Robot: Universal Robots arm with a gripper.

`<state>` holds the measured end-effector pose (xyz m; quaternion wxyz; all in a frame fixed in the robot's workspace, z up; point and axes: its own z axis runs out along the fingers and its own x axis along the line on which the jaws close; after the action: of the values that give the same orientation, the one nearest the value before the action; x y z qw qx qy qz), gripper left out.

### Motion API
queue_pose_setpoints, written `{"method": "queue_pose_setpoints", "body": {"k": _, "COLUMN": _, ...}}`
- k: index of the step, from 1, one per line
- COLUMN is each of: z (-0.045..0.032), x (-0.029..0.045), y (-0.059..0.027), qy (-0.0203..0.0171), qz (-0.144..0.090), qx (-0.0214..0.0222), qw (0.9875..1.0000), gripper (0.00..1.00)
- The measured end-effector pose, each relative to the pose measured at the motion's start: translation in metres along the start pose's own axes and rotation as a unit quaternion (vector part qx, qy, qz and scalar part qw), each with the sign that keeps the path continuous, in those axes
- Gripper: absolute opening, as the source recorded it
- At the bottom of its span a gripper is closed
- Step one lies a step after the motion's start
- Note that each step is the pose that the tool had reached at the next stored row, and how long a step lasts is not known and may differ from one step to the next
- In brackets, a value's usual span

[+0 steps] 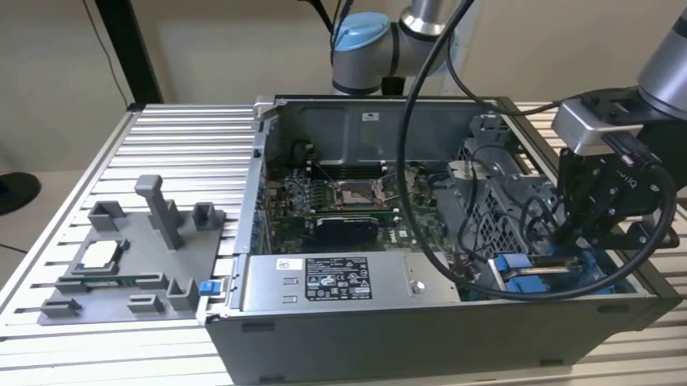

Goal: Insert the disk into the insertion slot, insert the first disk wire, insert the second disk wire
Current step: 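Insert the first disk wire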

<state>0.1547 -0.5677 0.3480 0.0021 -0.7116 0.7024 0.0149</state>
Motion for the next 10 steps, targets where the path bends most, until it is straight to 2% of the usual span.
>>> {"method": "queue_pose_setpoints", "body": {"k": 5, "z": 0.003, "x": 0.0001, "y": -0.0001, "qy": 0.0001, "qz": 0.002, "qx": 0.0034, "qw": 1.0, "gripper": 0.0}}
{"method": "queue_pose_setpoints", "body": {"k": 10, "z": 0.0039, "x": 0.0001, "y": -0.0001, "qy": 0.0001, "qz": 0.004, "qx": 0.0042, "qw": 1.0, "gripper": 0.0}}
